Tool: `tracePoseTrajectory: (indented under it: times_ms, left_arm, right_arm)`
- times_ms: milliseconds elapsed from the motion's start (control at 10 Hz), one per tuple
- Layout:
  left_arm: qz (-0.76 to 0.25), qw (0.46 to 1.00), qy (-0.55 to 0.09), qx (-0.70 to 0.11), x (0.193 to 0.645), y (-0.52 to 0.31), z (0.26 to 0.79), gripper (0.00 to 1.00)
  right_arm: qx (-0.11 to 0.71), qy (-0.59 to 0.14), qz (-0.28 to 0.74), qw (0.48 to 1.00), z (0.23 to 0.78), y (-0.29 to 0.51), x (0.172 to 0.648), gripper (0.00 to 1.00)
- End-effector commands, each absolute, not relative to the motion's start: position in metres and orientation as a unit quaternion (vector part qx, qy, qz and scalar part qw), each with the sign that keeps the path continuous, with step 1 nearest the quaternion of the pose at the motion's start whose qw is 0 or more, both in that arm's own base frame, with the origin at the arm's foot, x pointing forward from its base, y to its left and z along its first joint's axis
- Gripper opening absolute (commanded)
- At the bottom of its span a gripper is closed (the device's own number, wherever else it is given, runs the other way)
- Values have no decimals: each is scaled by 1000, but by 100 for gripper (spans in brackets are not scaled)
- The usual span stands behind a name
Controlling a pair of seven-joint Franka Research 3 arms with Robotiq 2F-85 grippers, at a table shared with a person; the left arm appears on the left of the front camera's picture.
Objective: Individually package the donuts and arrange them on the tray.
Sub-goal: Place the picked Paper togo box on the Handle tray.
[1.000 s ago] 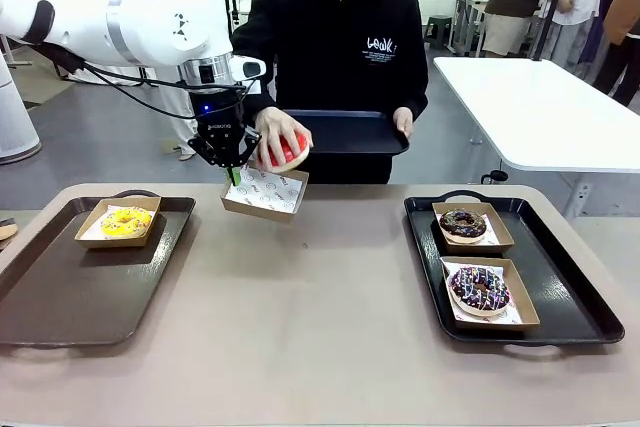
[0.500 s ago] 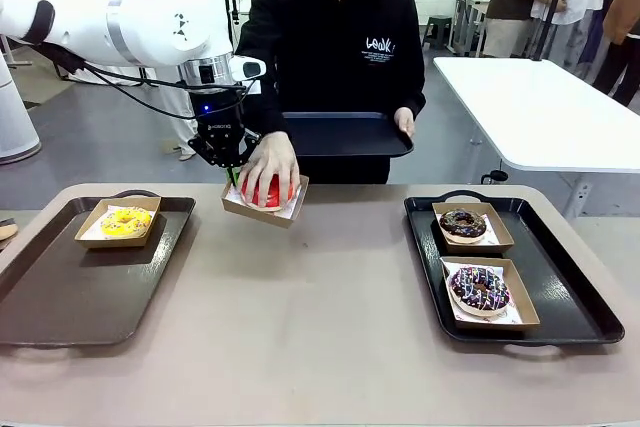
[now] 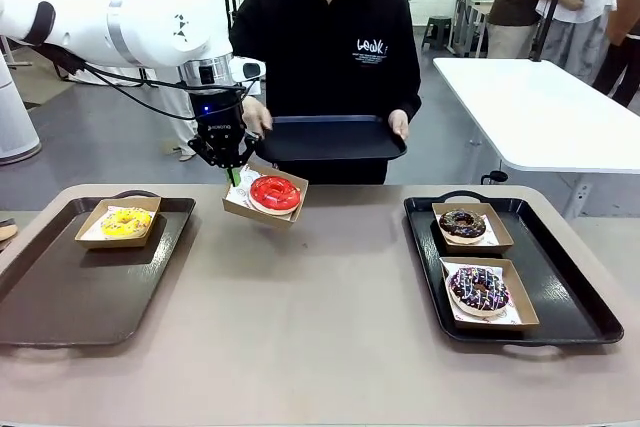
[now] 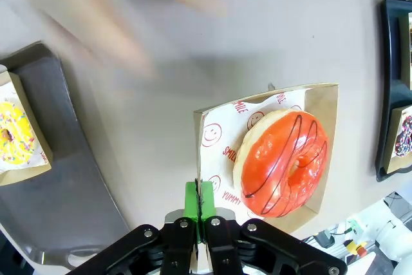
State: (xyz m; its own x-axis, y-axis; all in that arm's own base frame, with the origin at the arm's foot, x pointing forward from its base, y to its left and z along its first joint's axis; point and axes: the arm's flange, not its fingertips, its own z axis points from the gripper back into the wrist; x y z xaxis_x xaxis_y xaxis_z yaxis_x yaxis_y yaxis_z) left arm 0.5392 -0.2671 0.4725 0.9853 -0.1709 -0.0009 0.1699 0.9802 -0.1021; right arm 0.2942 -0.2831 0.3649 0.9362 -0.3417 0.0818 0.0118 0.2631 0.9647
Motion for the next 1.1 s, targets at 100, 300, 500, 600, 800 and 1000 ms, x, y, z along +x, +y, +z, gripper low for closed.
tracePoseTrajectory:
  times_ms: [100, 300, 500, 600, 800, 1000]
  left_arm:
    - [-85, 995, 6, -52, 539, -268, 474, 0]
    - [-86, 995, 5, -51, 539, -267, 473, 1]
    - [-77, 996, 37, 28, 513, -248, 490, 1]
    - [-64, 997, 30, 37, 481, -231, 498, 1]
    - [-85, 996, 21, 20, 438, -187, 519, 1]
    - [-60, 998, -4, -5, 395, -133, 523, 1]
  right_arm:
    - [598, -137, -117, 781, 366, -283, 294, 100]
    - [598, -137, -117, 781, 366, -283, 294, 100]
    - [598, -137, -117, 781, 366, -283, 294, 100]
    - [598, -137, -117, 781, 366, -283, 294, 100]
    - [598, -137, -117, 781, 366, -283, 294, 100]
    - [598, -137, -117, 781, 366, -283, 294, 100]
